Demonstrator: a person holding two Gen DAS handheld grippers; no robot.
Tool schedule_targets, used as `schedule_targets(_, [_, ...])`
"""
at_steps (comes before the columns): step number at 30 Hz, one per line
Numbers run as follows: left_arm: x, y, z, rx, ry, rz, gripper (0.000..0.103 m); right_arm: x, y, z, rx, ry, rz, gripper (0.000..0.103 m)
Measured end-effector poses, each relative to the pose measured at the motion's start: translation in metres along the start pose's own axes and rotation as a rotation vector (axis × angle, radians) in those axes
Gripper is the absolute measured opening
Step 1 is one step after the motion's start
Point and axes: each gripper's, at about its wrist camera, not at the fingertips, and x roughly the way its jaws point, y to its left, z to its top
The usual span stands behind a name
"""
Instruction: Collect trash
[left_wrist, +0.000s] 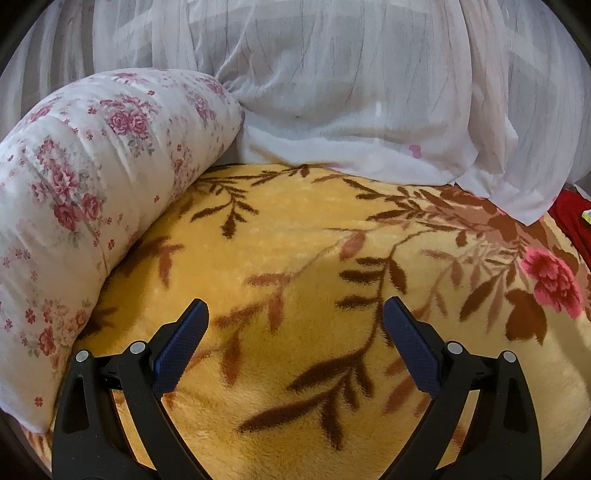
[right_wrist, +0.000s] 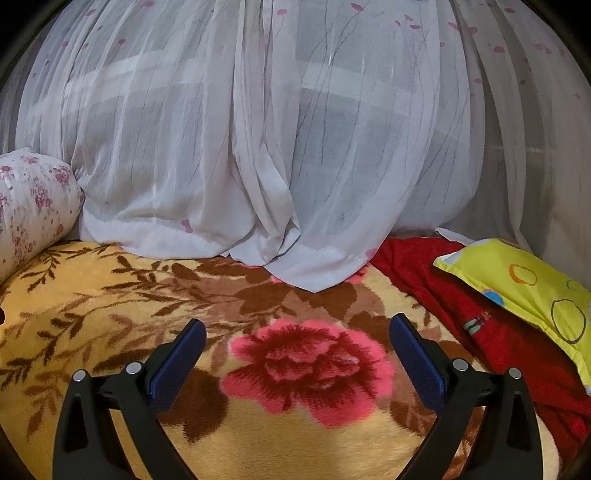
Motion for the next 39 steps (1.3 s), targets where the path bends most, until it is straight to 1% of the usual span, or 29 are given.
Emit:
schedule_targets(23, [0.0007,0.0002,-0.0012,0.002,0.004,-0.003,0.093,0.0003,-0.001,-0.0008,0.007,0.002,0.002,0.098])
schedule_targets(39, [-0.0021,0.0004,-0.0003,0.011,-0.01,-0.003,0.093,-0.0003,-0.0011,-0.0011,0.007,-0.001,-0.001,0.098])
